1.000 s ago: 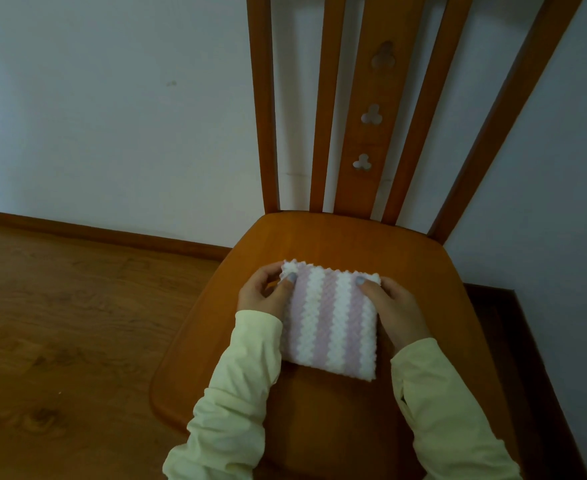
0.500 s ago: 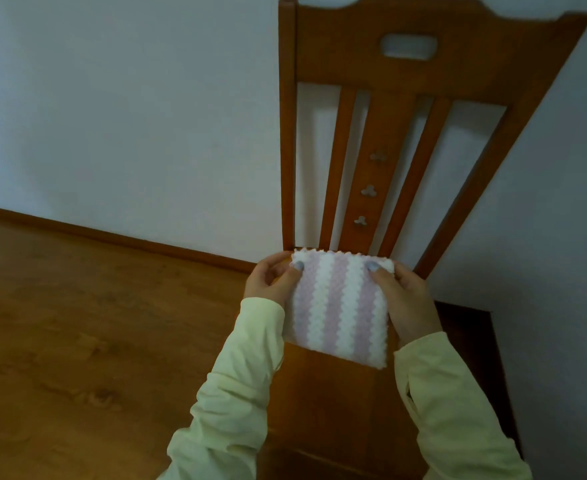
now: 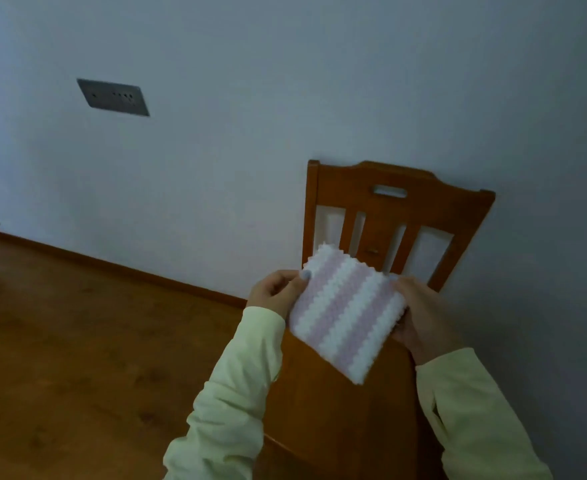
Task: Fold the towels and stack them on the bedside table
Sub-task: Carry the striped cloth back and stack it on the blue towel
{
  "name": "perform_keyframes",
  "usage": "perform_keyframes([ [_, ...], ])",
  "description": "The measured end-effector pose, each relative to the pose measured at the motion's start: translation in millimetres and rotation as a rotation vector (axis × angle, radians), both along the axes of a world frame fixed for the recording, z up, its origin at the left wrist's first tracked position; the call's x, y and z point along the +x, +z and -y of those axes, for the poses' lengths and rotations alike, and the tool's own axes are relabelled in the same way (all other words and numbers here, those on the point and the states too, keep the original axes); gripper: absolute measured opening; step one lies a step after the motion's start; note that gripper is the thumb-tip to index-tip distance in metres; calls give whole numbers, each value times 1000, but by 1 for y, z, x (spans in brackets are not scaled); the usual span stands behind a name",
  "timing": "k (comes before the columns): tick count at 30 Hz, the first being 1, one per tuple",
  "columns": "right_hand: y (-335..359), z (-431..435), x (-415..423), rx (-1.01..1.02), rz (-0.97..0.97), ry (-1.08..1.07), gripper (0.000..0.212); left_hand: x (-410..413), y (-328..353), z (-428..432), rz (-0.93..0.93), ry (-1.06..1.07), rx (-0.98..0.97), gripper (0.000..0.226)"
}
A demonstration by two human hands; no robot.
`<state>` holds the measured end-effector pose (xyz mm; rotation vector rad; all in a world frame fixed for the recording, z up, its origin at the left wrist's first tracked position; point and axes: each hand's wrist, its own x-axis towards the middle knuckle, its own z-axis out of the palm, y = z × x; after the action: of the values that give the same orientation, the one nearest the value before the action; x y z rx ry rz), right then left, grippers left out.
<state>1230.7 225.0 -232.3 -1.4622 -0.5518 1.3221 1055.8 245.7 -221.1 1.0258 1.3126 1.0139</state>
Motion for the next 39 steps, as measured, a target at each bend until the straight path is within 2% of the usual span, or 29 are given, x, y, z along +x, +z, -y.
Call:
perform_keyframes([
  [2,17,3,-7,-15,14,77,8,-12,20,2,-8,10,24,16],
  [7,65,25,-42,144,131,268,7,-53,55,10,-97,36,-32,18],
  [10,78,22,-67,159,176,292,5,-77,65,18,-118,23,-113,19],
  [14,91,20,-100,186,105,298,4,-105,71,34,-149,67,-33,32],
  [18,98,19,-134,149,-14,373,15,-127,78,52,-119,272,60,23],
  [28,109,49,-218,375,263,786,14,-171,92,148,-157,819,81,23],
  [31,109,69,-246,408,260,919,15,-185,96,189,-137,994,66,32],
  [37,117,130,-309,430,262,1202,36,-217,102,275,-90,1292,38,28],
  [39,122,154,-329,454,260,1295,36,-226,105,306,-98,1378,61,30],
])
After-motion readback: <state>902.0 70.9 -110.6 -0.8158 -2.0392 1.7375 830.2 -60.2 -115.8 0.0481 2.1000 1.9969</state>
